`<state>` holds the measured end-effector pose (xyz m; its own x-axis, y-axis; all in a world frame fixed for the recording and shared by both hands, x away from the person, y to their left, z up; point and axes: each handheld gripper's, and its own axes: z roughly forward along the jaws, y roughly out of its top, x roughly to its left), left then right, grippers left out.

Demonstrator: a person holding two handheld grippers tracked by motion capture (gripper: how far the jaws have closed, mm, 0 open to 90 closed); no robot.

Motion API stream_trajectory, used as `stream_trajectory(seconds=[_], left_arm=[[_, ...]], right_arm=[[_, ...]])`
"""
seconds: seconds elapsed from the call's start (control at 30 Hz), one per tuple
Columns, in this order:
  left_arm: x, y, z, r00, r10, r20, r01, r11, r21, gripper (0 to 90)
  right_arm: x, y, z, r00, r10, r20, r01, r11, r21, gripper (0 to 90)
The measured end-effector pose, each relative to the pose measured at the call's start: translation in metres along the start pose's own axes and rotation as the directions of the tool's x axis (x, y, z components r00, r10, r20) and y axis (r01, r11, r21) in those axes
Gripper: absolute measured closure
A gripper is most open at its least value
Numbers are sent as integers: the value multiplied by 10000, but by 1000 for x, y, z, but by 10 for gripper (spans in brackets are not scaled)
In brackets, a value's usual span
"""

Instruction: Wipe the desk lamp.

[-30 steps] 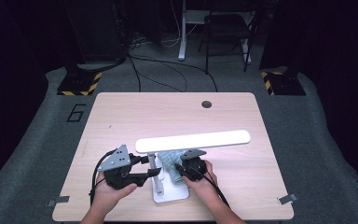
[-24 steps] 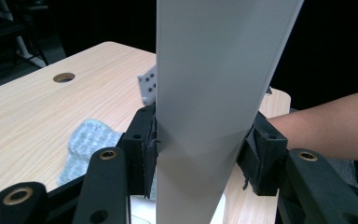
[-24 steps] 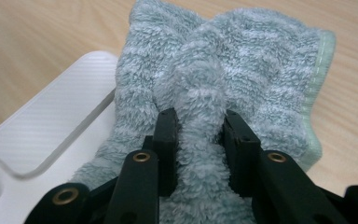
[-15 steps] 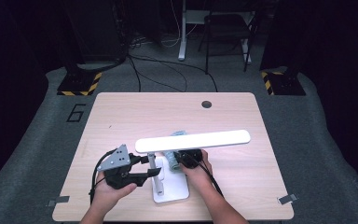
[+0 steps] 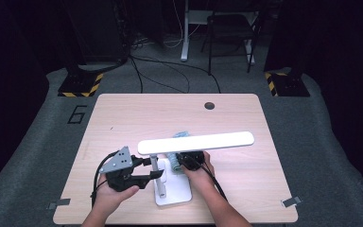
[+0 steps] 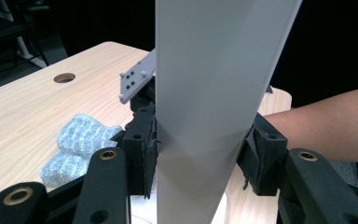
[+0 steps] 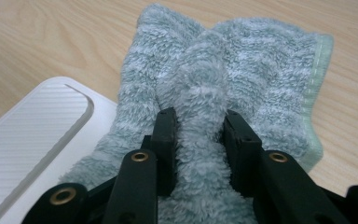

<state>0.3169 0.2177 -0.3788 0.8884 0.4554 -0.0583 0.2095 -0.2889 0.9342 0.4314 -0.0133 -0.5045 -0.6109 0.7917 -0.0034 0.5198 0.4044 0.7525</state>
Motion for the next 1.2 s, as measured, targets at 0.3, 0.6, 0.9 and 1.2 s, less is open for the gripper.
stream_trajectory(seconds=[0.3,0.6,0.9,1.2], left_arm=[[0,0,0,10000,-7,-30,7,10000,11,522],[0,0,0,10000,-70,2,70,10000,19,522],[0,0,0,9999,-143,6,143,9999,30,520],[0,0,0,9999,-142,-1,142,9999,47,520]], right_arm=[[7,-12,-12,9984,-564,-99,563,9983,-163,685],[19,-35,-35,9947,-924,-457,906,9951,-402,685],[33,-57,-60,9868,-1400,-810,1369,9897,-430,686],[45,-76,-83,9766,-1708,-1305,1670,9852,-396,686]])
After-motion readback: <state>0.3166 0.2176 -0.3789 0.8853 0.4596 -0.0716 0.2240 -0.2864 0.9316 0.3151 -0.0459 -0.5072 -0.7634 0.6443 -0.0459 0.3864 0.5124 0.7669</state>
